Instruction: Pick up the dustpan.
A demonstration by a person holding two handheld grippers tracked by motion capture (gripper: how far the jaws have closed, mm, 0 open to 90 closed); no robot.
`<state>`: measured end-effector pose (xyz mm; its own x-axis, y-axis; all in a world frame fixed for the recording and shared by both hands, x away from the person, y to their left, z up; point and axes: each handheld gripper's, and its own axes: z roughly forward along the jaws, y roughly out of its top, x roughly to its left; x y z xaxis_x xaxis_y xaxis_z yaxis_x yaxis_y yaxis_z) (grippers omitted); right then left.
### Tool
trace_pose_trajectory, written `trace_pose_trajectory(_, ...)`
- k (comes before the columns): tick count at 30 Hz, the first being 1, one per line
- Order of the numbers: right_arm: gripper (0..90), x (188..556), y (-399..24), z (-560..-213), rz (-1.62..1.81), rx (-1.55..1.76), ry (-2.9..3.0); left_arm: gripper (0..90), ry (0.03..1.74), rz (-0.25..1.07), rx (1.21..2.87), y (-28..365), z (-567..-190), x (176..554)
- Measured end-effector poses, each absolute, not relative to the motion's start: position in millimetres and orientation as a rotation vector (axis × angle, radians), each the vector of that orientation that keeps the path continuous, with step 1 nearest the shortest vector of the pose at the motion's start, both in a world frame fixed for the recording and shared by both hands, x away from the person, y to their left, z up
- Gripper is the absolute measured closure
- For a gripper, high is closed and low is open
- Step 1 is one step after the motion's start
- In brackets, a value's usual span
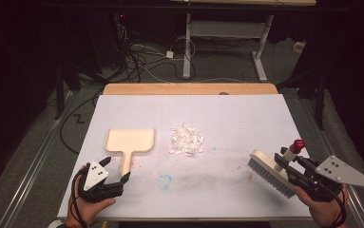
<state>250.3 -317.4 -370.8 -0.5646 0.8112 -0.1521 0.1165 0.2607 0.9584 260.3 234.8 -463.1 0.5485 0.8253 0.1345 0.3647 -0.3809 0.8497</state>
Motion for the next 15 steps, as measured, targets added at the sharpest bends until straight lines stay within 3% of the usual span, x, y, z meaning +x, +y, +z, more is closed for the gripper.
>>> trace_pose_trajectory(7, 69.9, 252.0, -316.5, -371.3, 1.322, 0.832, 1.873, 17.9, 1.074, 0.673, 2.009, 233.4, -466.2, 264.0)
trace_pose_trajectory(11, 69.9, 251.3, -312.6, -371.7, 1.308, 0.823, 1.883, 18.4, 1.256, 0.559, 2.005, 238.6, -467.4, 270.5)
trace_pose_trajectory(15, 69.9, 252.1, -310.2, -373.3, 1.292, 0.828, 1.899, 19.7, 1.32, 0.486, 1.99, 233.2, -461.8, 280.2)
